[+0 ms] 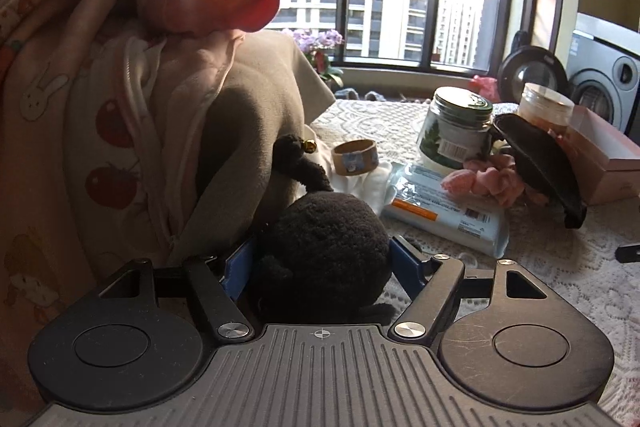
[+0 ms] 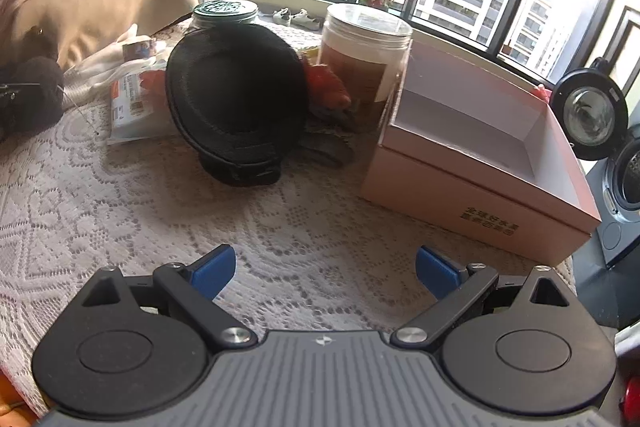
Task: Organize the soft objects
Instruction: 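Reach the left tool to the black plush toy and close on it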
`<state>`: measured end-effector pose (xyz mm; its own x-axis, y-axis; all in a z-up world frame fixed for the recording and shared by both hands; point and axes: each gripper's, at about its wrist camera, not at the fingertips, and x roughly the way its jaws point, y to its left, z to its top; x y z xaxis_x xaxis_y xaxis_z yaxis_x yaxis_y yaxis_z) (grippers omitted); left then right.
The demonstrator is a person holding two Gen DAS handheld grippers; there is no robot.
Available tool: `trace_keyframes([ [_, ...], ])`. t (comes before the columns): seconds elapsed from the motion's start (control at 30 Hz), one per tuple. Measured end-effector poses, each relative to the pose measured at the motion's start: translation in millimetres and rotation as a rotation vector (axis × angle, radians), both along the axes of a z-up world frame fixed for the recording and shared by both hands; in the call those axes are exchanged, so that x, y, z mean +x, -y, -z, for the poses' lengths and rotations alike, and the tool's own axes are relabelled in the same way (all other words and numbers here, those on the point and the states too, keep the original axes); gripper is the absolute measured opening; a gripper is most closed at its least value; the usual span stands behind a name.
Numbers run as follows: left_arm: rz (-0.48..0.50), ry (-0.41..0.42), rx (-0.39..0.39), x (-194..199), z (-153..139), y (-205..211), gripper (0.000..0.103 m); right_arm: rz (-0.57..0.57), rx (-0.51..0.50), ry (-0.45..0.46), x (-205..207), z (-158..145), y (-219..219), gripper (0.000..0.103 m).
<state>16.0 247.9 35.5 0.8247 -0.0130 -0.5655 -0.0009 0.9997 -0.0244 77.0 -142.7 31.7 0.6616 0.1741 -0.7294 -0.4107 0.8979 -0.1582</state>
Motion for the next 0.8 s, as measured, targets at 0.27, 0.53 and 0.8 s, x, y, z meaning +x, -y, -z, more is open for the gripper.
trace_keyframes([
  [0.27, 0.063, -0.032, 0.113, -7.3, 6.3, 11.2, 0.082, -0.005, -0.007, -0.013, 1.5, 3.8, -4.3, 0.098],
  [0.53, 0.015, -0.095, -0.047, 3.8, 27.0, -9.8, 0.076, -0.001, -0.007, -0.022, -0.1, 7.2, -0.3, 0.098],
  [0.8, 0.016, -0.017, -0.09, -6.3, 10.7, -6.7, 0.066, 0.008, -0.008, -0.026, 2.4, 9.0, -1.9, 0.098],
])
